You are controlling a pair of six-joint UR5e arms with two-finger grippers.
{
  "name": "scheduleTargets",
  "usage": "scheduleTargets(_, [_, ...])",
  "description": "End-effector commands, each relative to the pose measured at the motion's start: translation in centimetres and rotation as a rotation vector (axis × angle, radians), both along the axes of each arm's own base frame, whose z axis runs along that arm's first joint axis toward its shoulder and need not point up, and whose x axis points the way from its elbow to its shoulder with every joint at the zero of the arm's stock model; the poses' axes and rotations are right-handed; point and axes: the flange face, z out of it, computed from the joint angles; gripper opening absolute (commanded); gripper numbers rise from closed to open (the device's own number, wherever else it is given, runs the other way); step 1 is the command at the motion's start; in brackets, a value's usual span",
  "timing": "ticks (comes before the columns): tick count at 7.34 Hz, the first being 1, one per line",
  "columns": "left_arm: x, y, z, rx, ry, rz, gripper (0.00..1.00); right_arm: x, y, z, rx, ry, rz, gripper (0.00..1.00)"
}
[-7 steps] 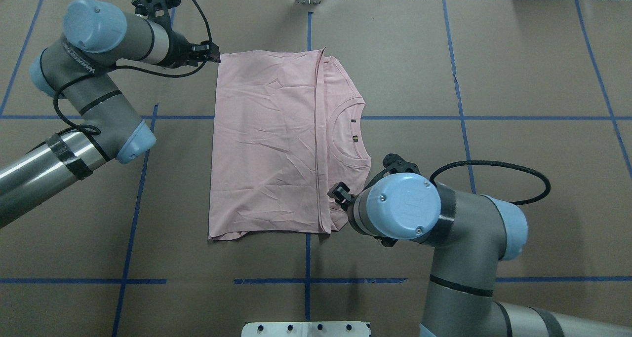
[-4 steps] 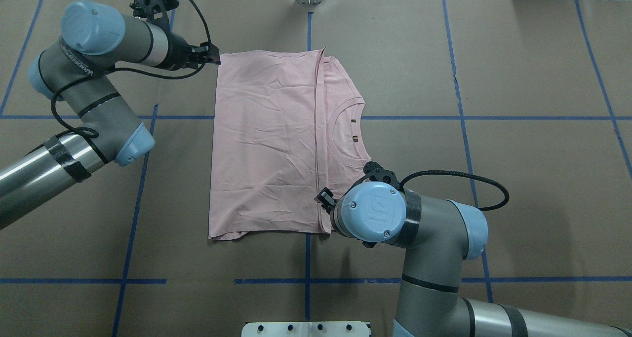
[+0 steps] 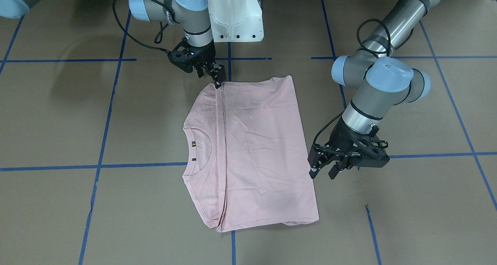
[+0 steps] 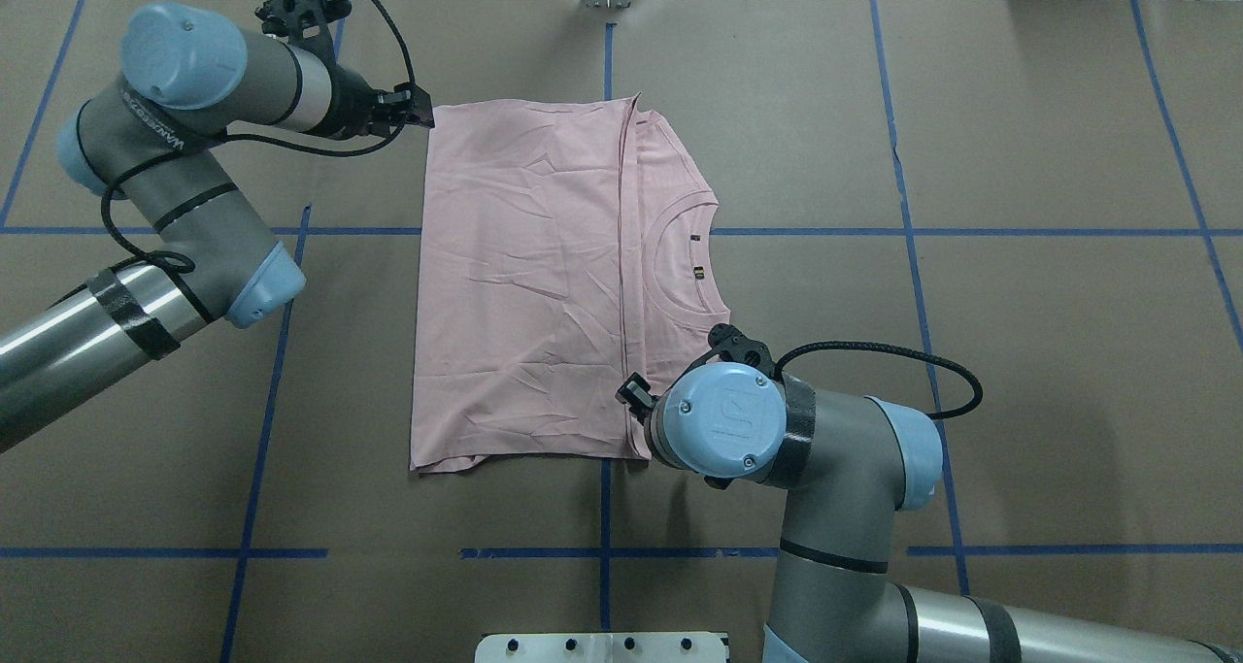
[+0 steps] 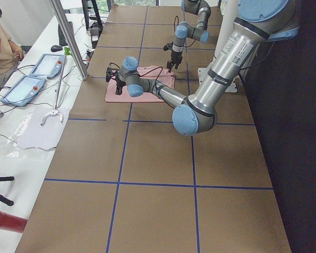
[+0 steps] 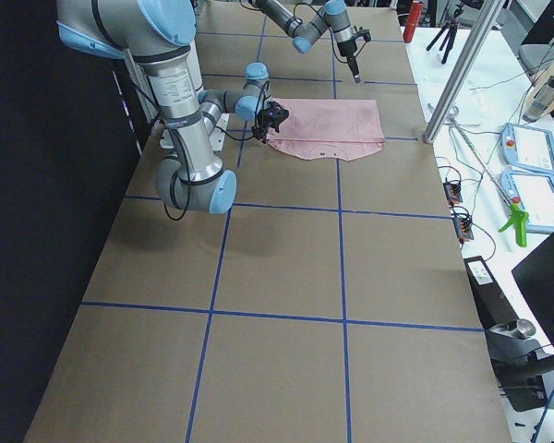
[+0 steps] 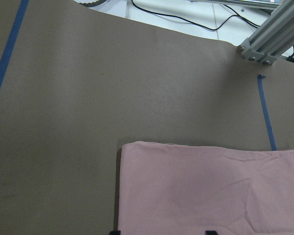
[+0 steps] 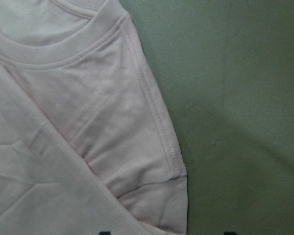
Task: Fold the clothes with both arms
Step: 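Move the right gripper to the shirt's near corner by the collar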
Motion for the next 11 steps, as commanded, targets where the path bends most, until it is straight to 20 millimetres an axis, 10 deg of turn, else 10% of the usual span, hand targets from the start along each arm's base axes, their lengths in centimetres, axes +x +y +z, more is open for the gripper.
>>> scheduleTargets(1, [0.1, 0.1, 0.0, -0.013, 0.008, -0.005, 0.66, -1.5, -0.3, -0.2, -0.008, 0.012, 0.001, 0.81])
scheduleTargets(4, [0.0, 0.1, -0.1, -0.020, 0.013, -0.009, 0.66, -1.9, -0.4, 0.4, -0.013, 0.027, 0.000, 0.66])
scheduleTargets(6, [-0.1, 0.2, -0.4, -0.015, 0.019, -0.010, 0.66, -2.1, -0.2, 0.9, -0.030, 0.038, 0.003, 0.10])
scheduleTargets(7, [-0.1, 0.3, -0.6, -0.014, 0.022, -0.010, 0.66, -2.0, -0.1, 0.4, -0.027, 0.030, -0.001, 0.00])
scheduleTargets(11, [-0.8, 1.7, -2.8, -0.066, 0.049, -0.029, 0.67, 0.0, -1.2, -1.1, -0.056, -0.017, -0.026, 0.00])
